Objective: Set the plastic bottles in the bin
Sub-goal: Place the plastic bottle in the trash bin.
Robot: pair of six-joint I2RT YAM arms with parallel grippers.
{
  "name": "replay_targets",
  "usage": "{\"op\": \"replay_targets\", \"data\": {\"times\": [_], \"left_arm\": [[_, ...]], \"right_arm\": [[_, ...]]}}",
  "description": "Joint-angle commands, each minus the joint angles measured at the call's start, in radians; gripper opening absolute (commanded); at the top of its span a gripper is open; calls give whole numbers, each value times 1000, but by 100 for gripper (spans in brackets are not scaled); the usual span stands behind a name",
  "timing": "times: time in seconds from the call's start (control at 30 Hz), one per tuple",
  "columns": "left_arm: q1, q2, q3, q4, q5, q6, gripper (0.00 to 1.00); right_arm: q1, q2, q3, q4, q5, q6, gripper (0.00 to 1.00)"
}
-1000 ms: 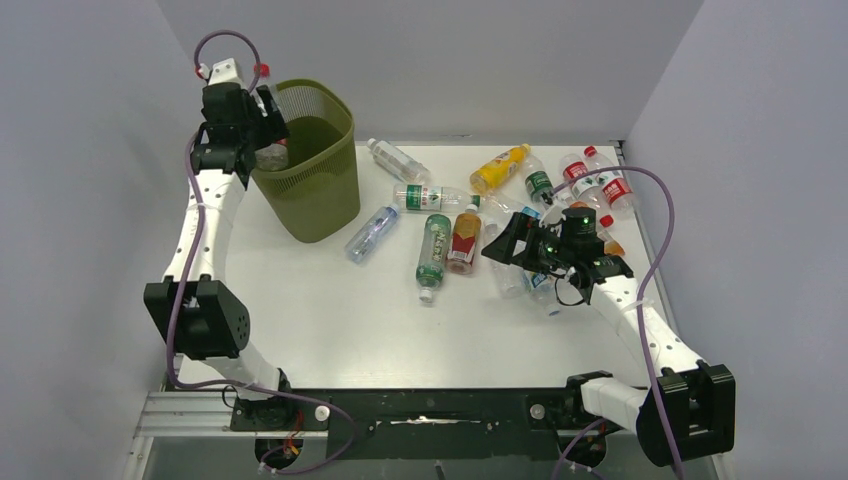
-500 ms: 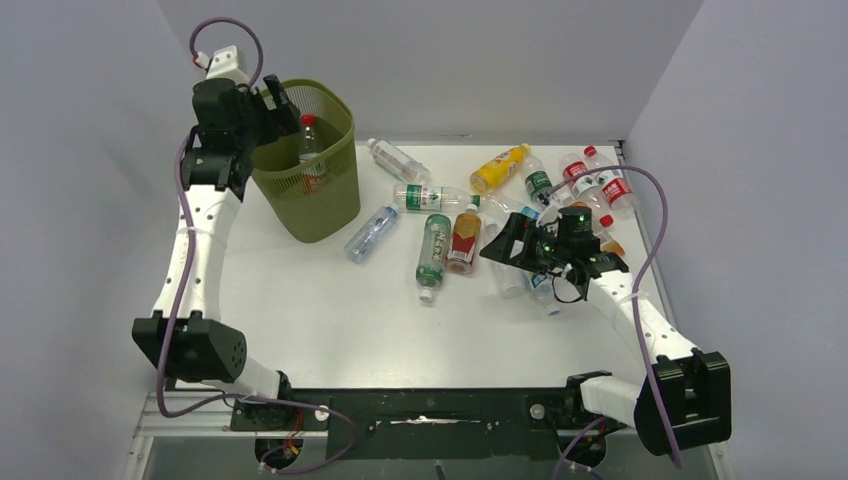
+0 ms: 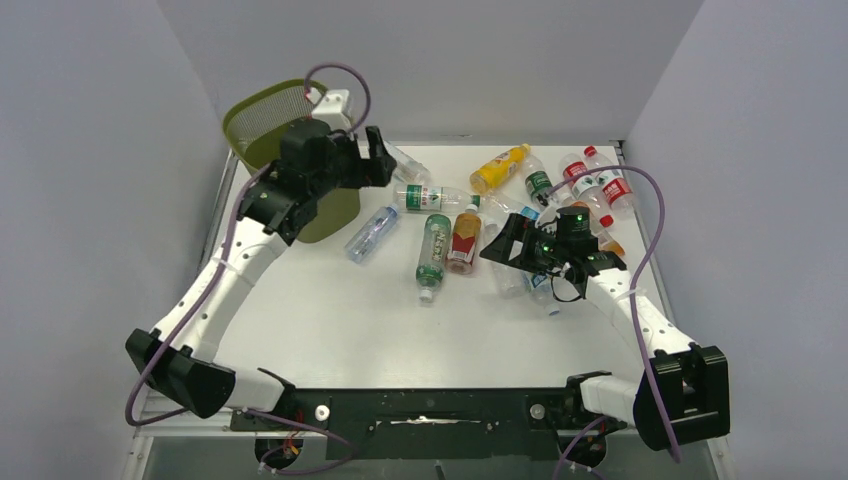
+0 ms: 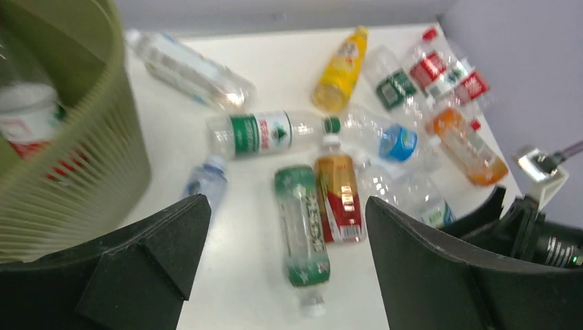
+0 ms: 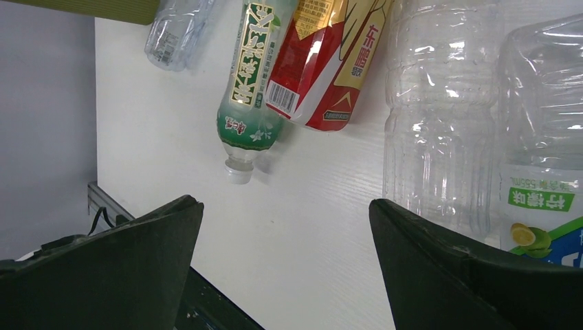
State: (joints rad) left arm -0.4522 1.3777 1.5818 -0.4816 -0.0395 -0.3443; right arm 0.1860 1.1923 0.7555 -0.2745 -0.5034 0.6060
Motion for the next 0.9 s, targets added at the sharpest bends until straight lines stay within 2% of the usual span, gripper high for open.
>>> {"op": "replay_targets", "data": {"times": [0.0, 0.1, 0.37, 0.87], "left_arm": [[-56, 24, -129, 52, 18, -117, 84], [-79, 36, -244, 128, 55, -174, 85], [-101, 109, -383, 218, 52, -210, 88], [-170, 306, -468, 394, 55, -273, 88]], "right_arm": [[7, 0, 31, 12, 22, -19, 98], [7, -7, 32, 0, 35, -23, 98], [3, -5, 22, 2, 48, -25, 98], [-5, -5, 4, 15, 43, -25, 98]]}}
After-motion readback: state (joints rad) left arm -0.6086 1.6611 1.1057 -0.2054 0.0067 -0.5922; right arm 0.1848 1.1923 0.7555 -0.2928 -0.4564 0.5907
